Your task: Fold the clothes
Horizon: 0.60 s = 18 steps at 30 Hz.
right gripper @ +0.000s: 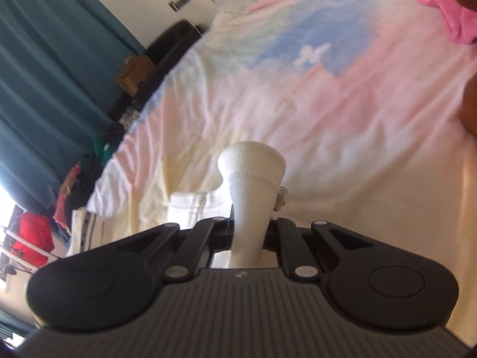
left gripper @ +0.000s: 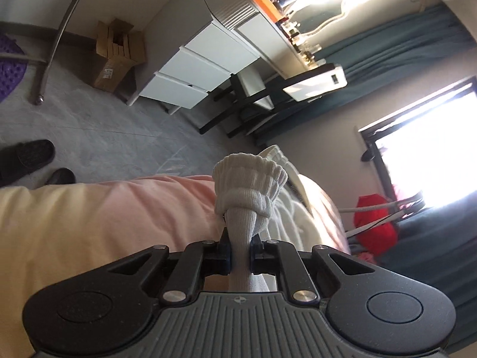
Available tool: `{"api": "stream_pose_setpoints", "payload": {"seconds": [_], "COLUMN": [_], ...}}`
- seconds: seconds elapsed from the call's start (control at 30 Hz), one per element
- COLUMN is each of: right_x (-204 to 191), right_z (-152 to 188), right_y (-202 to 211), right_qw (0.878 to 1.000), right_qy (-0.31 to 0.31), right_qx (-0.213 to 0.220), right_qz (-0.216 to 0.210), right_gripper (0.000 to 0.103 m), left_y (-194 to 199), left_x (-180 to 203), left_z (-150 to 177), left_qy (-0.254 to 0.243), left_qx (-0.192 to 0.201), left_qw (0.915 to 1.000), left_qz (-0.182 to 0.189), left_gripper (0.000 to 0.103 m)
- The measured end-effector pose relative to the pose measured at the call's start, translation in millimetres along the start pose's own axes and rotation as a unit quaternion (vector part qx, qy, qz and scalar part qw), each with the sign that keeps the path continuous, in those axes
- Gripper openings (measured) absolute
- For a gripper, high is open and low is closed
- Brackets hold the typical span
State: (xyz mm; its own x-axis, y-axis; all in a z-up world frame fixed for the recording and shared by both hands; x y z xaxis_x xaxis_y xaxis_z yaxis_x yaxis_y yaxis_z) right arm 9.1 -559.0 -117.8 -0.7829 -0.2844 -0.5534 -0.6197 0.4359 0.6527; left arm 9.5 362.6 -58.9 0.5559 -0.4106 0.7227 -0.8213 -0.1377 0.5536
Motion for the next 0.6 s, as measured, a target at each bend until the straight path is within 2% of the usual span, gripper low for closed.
{"api": "stream_pose_setpoints", "payload": {"seconds": [0.1, 0.17, 0.27, 0.33, 0.37, 0.4, 0.43, 0.47, 0.53, 0.6], "right_x": [14, 21, 13, 2, -5, -11, -17, -23, -35, -50], "right_z": [4, 5, 3, 2, 1, 0, 0, 0, 0, 3], "right_y": [-9, -12, -6, 0, 4, 10, 17, 23, 36, 45], "right_qw": [0.999, 0.998, 0.999, 0.998, 0.998, 0.996, 0.994, 0.991, 0.986, 0.983], "right_qy": [-0.017, -0.027, -0.002, 0.026, 0.043, 0.058, 0.072, 0.085, 0.109, 0.131], "right_qx": [-0.034, -0.042, -0.017, 0.004, 0.022, 0.046, 0.072, 0.091, 0.126, 0.127], "right_qz": [0.030, 0.035, 0.048, 0.050, 0.050, 0.050, 0.049, 0.041, 0.022, -0.015], "right_gripper": [0.010, 0.013, 0.021, 0.030, 0.044, 0.066, 0.077, 0.087, 0.085, 0.085], "left_y": [-6, -6, 3, 10, 13, 17, 20, 23, 30, 37], "left_x": [4, 9, 24, 34, 39, 45, 50, 55, 71, 87], "left_z": [4, 6, 15, 20, 23, 26, 29, 32, 43, 55], "left_qy": [-0.040, -0.066, -0.099, -0.121, -0.132, -0.143, -0.154, -0.165, -0.199, -0.234], "left_qx": [-0.005, -0.001, 0.019, 0.033, 0.040, 0.046, 0.053, 0.060, 0.077, 0.094], "left_qw": [0.9985, 0.9964, 0.9923, 0.9886, 0.9864, 0.9840, 0.9815, 0.9786, 0.9714, 0.9633], "left_qz": [-0.037, -0.054, -0.072, -0.084, -0.090, -0.096, -0.102, -0.107, -0.103, -0.093], "left_gripper": [0.013, 0.017, 0.030, 0.060, 0.067, 0.077, 0.083, 0.085, 0.090, 0.095]}}
Point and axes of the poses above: each gripper's, at about its wrist camera, not at the fingertips, and y roughly against the way its jaws point, x to its right, z to its underside, the point moved 2 cm from there along -y, roughly the way its jaws point, and after that the axes turned 1 degree about z, right-handed, at the moved point
